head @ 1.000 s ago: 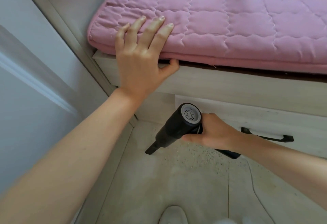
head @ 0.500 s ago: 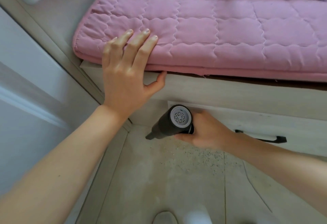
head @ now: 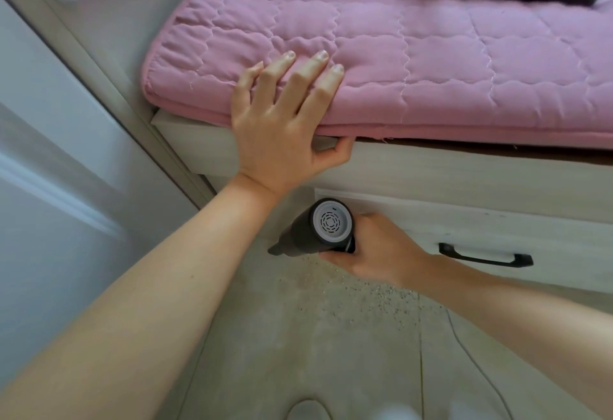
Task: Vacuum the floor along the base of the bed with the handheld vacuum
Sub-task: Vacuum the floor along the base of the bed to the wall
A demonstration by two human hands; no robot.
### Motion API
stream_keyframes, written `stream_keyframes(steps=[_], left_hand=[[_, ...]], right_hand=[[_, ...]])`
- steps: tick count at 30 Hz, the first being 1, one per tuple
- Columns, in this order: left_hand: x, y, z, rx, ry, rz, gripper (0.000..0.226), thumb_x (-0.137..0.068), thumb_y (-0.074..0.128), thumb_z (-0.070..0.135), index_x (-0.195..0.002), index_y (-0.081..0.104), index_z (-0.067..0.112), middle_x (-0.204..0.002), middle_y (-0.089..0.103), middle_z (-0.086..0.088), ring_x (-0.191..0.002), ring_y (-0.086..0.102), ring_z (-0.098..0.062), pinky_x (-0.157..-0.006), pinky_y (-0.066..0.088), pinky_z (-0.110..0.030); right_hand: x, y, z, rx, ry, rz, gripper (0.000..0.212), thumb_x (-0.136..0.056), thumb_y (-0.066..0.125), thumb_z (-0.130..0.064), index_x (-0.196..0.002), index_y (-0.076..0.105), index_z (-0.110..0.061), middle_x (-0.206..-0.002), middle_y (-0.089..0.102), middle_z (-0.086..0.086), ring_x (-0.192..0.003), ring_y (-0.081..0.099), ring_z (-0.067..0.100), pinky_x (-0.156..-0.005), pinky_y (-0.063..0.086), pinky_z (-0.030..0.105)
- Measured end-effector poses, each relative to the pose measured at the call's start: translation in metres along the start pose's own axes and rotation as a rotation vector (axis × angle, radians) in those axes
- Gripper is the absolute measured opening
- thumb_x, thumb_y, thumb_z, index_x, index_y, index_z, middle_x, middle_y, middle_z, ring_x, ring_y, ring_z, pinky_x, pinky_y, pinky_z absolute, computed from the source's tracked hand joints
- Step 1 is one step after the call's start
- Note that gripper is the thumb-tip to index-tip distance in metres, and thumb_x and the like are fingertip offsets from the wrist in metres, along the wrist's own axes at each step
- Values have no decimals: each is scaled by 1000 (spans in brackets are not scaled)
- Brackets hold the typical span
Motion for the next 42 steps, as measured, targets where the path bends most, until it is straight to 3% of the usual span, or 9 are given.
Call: stream_keyframes(steps=[9, 17, 26, 42], left_hand=[[6, 4, -2, -65, 36, 9, 62, -86, 52, 62, -124, 71, 17, -129, 67, -4, -114, 65, -35, -99, 46, -51], [7, 7, -3, -98, 45, 33, 65, -88, 45, 65, -126, 70, 19, -130, 67, -3, -114, 65, -35, -99, 47, -51], [9, 6, -2, -110, 34, 23, 65, -87, 49, 65, -128, 68, 20, -131, 66, -3, -116, 63, -34, -100, 46, -51], [9, 7, -2, -112, 22, 40, 63, -87, 51, 65, -128, 69, 19, -131, 66, -3, -117, 64, -34, -100, 46, -51]], right_hand=[[-3, -3, -3, 23, -9, 35, 68, -75, 62, -56, -133, 42, -27, -122, 62, -4, -108, 59, 21, -88, 51, 40], [8, -17, 1, 13, -23, 55, 64, -75, 68, -50, -130, 46, -26, -122, 62, -5, -109, 59, 19, -90, 51, 38], [25, -17, 3, -9, 25, 1, 57, -72, 70, -50, -121, 50, -28, -97, 68, -7, -87, 64, 16, -76, 55, 36], [45, -22, -6, -105, 33, -115, 46, -73, 73, -44, -113, 55, -29, -90, 67, -11, -82, 63, 10, -74, 55, 34]])
Point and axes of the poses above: each hand's wrist, its own x-axis away from the middle knuckle, its own y-axis out of the palm, z = x × y, the point moved 1 cm from there along -x, towards the middle knuckle
